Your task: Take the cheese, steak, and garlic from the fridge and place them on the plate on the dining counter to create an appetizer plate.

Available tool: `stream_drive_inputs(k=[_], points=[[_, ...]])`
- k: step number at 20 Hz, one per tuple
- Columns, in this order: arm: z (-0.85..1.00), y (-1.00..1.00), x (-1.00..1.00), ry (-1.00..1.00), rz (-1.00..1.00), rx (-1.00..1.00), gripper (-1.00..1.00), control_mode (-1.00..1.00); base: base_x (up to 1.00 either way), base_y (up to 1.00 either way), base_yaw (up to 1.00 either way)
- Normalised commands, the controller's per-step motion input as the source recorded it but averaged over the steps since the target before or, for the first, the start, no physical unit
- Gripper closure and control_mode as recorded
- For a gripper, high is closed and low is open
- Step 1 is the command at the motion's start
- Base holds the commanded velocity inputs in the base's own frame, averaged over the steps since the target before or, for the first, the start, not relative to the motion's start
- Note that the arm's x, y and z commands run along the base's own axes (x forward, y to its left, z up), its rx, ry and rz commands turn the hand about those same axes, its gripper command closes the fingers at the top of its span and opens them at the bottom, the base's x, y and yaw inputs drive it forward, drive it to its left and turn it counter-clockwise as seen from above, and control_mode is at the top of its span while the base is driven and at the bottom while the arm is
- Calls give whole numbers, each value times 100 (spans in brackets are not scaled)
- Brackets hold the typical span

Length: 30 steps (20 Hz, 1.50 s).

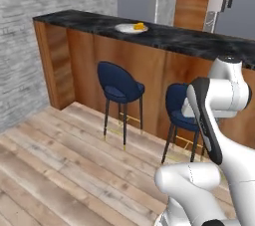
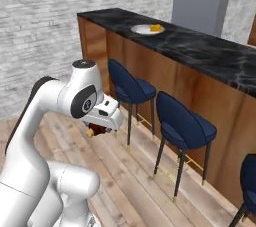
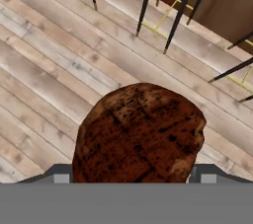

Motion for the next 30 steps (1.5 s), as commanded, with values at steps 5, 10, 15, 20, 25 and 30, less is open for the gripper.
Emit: stream_drive_inputs(k=[5,10,15,20,25,30], points=[[0,0,0,0,0,0,100,100,100,95,-32],[0,0,0,0,0,0,100,100,100,96,-31],[0,0,0,0,0,0,100,100,100,94,-32],[0,0,0,0,0,0,100,100,100,90,-32],[0,0,0,0,0,0,100,100,99,82,-31],[0,0,0,0,0,0,100,100,100,71,-31]])
